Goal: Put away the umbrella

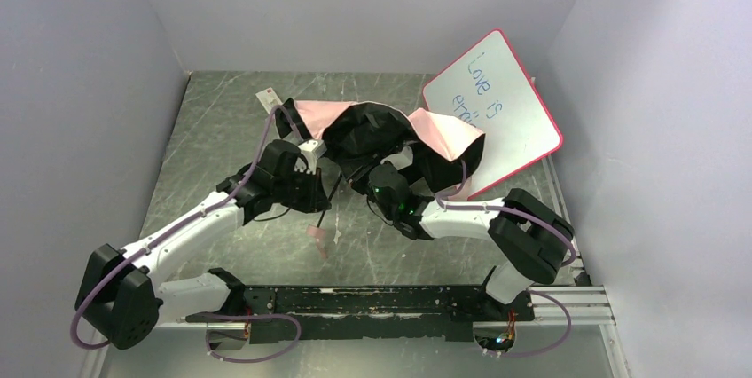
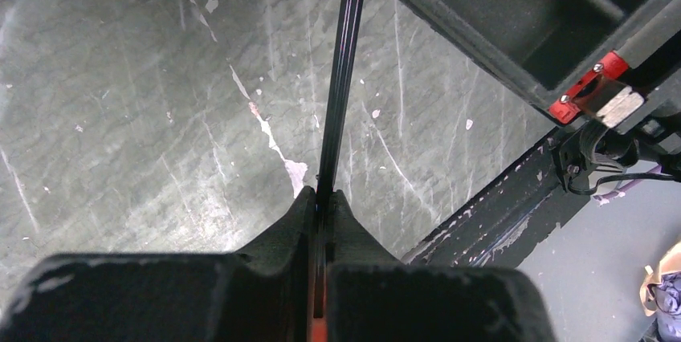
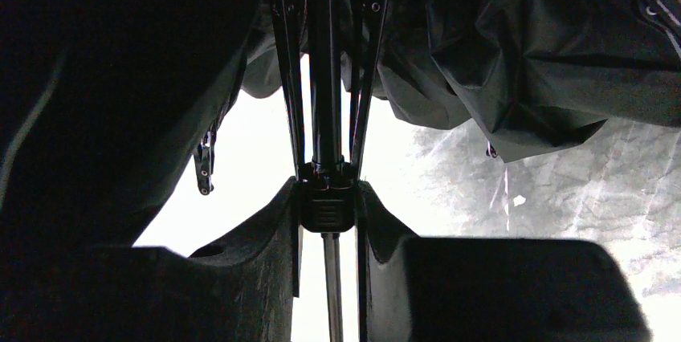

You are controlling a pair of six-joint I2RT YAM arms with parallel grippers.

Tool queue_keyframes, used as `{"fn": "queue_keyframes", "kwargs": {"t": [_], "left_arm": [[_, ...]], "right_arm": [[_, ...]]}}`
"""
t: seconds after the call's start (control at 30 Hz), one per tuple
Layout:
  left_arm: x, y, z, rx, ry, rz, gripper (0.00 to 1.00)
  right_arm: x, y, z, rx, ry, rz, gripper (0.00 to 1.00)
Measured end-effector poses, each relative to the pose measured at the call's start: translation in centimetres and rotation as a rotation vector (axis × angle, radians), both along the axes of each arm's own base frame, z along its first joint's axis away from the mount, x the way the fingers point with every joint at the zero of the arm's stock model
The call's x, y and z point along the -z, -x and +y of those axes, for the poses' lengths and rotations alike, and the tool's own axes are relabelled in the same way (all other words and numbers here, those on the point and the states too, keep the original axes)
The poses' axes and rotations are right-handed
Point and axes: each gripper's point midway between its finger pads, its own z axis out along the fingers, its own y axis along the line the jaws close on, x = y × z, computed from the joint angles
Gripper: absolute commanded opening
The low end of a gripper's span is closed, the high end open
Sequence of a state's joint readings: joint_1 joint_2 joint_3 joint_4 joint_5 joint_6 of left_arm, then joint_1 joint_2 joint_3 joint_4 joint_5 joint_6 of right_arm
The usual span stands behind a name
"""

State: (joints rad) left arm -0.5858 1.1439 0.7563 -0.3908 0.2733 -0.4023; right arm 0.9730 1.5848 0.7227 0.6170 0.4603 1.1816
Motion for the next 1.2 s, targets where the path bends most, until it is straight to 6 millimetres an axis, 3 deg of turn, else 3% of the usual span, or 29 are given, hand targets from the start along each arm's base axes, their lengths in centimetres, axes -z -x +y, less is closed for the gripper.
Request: {"fn": "queue_keyframes", "kwargs": {"t": [0.2,0.4,0.53,0.67,0.83,0.93,1.2], "left_arm": [[-0.2,-0.4,-0.3,-0.001,0.005,-0.005,0.05],[-2.6,-2.0,-1.3,0.002,0.074,-0.112,0.05],[-3.3,-2.4,-1.7,0.004,0.098,-0.145,0.05],[-3.1,-2.5,-1.8,0.002,0.097,-0.137,0.05],[-1.2,-1.8,-1.6,0.005,0.051,-0.052,0.05],[-2.0,-3.6,-2.2,-0.022,0.055,-0.089,0.05],[-2.1,-3.7,-1.9,-0.036,0.041,-0.082,0.05]], "right_arm": [[-0.3,-0.6,-0.7,0.023,0.013,-0.012,0.0],[-2.2,-2.5,-2.7,0.032,-0.011,-0.036,0.0],[-3.3,-2.9,-3.0,0.016,-0.005,-0.064,0.0],[-3.3,-2.3,-2.4,-0.002,0.007,-0.072,0.0],[-2.0,-0.9,-1.2,-0.004,0.051,-0.069,0.0],[0.4,2.0,0.9,-0.095,0.076,-0.02,0.0],[0.5,2.2,1.0,-0.082,0.061,-0.01,0.0]]}}
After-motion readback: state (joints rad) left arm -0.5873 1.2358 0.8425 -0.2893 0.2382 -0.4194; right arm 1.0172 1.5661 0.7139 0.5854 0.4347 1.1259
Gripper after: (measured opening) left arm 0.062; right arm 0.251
